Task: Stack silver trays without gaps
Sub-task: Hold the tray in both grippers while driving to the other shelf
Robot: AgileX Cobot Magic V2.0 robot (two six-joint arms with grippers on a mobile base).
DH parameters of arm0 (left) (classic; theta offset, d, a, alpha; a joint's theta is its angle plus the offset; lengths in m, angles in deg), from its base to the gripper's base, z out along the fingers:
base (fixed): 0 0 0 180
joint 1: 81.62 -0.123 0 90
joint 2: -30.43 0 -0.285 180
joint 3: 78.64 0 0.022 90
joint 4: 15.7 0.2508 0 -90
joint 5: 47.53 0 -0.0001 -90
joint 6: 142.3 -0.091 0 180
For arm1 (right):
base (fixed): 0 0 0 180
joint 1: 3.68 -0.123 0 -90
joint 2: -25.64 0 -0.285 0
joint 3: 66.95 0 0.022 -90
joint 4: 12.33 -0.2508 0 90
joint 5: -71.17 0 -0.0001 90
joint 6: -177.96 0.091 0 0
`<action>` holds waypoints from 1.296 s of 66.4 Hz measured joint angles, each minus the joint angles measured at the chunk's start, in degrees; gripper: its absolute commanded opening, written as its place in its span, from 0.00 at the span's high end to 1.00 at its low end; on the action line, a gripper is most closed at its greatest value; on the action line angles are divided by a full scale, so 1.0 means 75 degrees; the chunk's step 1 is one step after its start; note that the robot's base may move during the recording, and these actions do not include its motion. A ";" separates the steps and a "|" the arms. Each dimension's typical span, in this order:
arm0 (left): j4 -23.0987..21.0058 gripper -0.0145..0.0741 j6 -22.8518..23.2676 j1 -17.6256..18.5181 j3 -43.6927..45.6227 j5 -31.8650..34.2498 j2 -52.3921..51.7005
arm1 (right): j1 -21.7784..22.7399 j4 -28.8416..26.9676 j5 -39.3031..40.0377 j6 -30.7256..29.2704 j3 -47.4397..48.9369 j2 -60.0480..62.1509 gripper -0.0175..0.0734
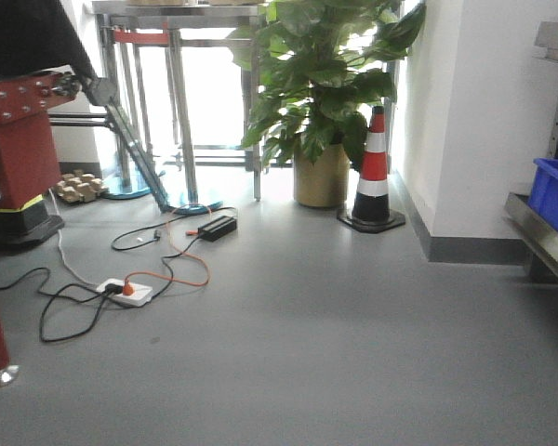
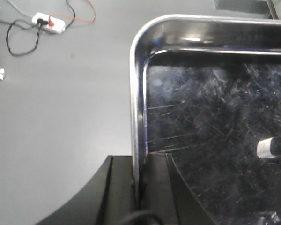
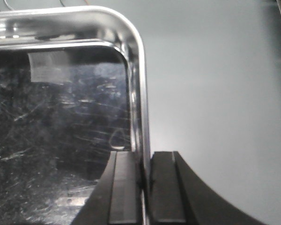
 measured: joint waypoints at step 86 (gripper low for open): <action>0.2333 0.86 0.0014 -0.0014 0.0000 -0.0106 -0.0078 | 0.0079 0.0133 0.2392 0.0000 -0.0031 -0.0025 0.82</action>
